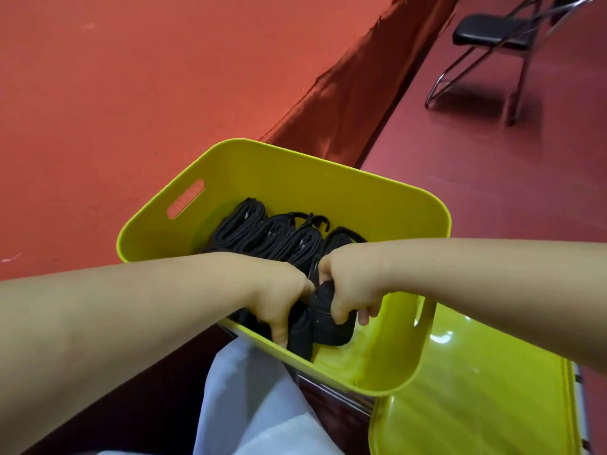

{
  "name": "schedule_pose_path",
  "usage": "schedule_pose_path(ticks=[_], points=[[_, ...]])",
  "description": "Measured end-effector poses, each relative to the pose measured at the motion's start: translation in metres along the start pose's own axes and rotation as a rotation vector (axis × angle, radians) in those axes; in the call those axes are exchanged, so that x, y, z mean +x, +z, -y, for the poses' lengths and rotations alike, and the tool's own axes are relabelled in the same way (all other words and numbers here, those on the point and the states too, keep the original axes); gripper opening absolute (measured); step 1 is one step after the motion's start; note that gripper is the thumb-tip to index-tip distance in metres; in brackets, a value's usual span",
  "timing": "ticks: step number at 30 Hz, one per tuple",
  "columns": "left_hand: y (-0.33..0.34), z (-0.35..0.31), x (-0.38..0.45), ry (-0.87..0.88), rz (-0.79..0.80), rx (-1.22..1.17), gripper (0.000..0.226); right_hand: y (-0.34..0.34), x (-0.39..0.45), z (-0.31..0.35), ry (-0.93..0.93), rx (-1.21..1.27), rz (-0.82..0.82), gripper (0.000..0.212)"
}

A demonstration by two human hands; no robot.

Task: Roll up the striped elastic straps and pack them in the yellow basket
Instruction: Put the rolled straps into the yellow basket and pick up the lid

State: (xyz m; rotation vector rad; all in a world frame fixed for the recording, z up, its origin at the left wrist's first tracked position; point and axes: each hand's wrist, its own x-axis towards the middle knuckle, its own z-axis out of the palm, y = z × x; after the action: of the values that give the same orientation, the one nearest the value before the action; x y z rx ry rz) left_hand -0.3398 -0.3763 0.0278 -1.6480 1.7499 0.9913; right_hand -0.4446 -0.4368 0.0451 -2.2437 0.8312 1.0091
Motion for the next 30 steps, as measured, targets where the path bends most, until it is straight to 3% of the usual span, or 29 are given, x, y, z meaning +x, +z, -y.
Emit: schedule_pose_path(ticks=[3,7,13,19,23,25,30], points=[[0.000,0.003,0.004,0.081,-0.026,0.100,0.065,-0.001,-0.001,0.000,-0.015,-0.088,-0.099,0.043],[0.004,0.004,0.015,0.131,0.016,0.233,0.047,0.004,0.001,0.002,-0.010,-0.041,-0.069,0.047],[0.004,0.012,0.012,0.122,0.061,0.203,0.032,0.001,0.004,0.012,-0.042,-0.072,-0.102,0.048],[0.004,0.015,0.004,-0.127,-0.090,0.160,0.055,0.001,0.005,0.020,-0.079,-0.078,-0.167,0.044],[0.003,0.014,0.001,-0.295,-0.021,0.121,0.059,0.003,0.010,0.026,-0.103,-0.193,-0.269,0.037],[0.004,0.016,-0.001,-0.314,0.048,0.093,0.069,0.005,0.013,0.028,-0.125,-0.248,-0.299,0.040],[0.005,0.018,-0.007,-0.338,0.106,-0.001,0.067,0.014,0.022,0.029,-0.240,-0.390,-0.257,0.048]])
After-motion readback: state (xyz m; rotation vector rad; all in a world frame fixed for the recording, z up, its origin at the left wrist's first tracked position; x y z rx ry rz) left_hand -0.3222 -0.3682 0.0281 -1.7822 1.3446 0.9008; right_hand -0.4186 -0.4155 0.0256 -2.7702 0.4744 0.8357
